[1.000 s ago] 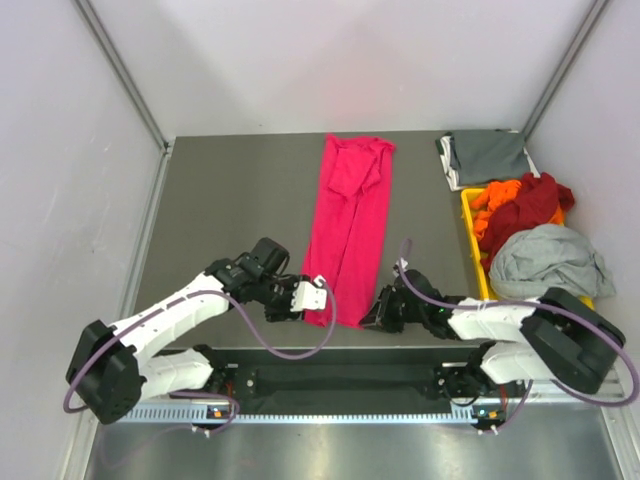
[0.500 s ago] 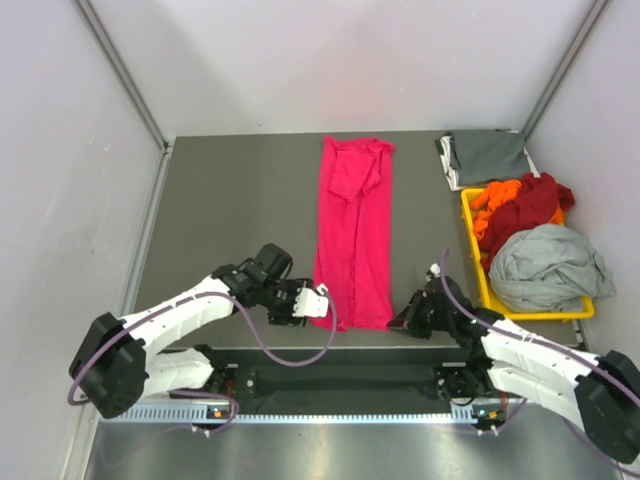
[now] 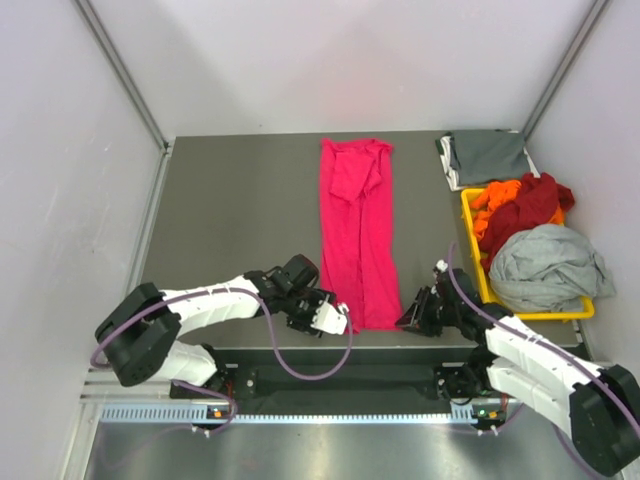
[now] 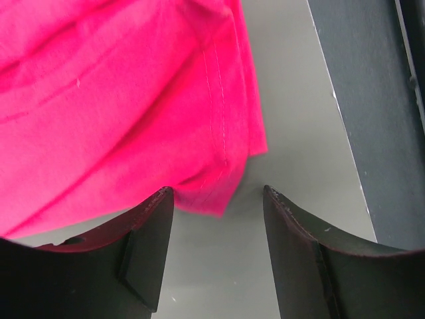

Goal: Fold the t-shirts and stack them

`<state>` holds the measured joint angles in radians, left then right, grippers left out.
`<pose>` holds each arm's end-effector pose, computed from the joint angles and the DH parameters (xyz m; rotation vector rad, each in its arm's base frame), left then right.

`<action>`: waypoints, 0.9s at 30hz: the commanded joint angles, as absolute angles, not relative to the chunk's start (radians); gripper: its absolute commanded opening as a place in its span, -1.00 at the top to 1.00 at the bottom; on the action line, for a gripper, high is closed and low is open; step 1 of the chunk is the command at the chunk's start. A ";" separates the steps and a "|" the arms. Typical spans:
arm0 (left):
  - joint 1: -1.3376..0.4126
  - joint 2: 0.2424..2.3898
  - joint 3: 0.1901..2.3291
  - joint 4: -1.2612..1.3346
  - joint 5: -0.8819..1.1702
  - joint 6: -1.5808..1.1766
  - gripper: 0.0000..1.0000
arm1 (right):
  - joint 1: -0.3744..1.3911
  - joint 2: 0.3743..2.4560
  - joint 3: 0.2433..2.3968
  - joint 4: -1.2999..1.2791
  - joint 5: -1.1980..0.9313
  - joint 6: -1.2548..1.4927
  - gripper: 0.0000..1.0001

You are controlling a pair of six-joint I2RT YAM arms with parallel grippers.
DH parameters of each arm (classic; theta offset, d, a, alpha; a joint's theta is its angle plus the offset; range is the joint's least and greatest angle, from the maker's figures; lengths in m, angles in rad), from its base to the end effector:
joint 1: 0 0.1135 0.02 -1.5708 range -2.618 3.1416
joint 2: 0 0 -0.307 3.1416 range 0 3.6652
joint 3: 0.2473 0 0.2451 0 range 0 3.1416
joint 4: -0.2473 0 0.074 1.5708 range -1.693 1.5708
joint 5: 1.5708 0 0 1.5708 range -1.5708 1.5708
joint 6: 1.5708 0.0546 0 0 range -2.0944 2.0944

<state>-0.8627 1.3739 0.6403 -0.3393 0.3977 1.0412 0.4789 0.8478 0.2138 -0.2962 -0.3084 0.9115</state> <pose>0.1374 -0.1930 0.1908 2.1753 1.3871 -0.4588 0.0982 0.0696 0.1502 0.4437 2.6682 0.8964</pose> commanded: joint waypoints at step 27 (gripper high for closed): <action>-0.763 1.367 0.799 -0.342 0.484 0.766 1.00 | 0.436 1.018 0.422 -0.305 -0.351 0.759 1.00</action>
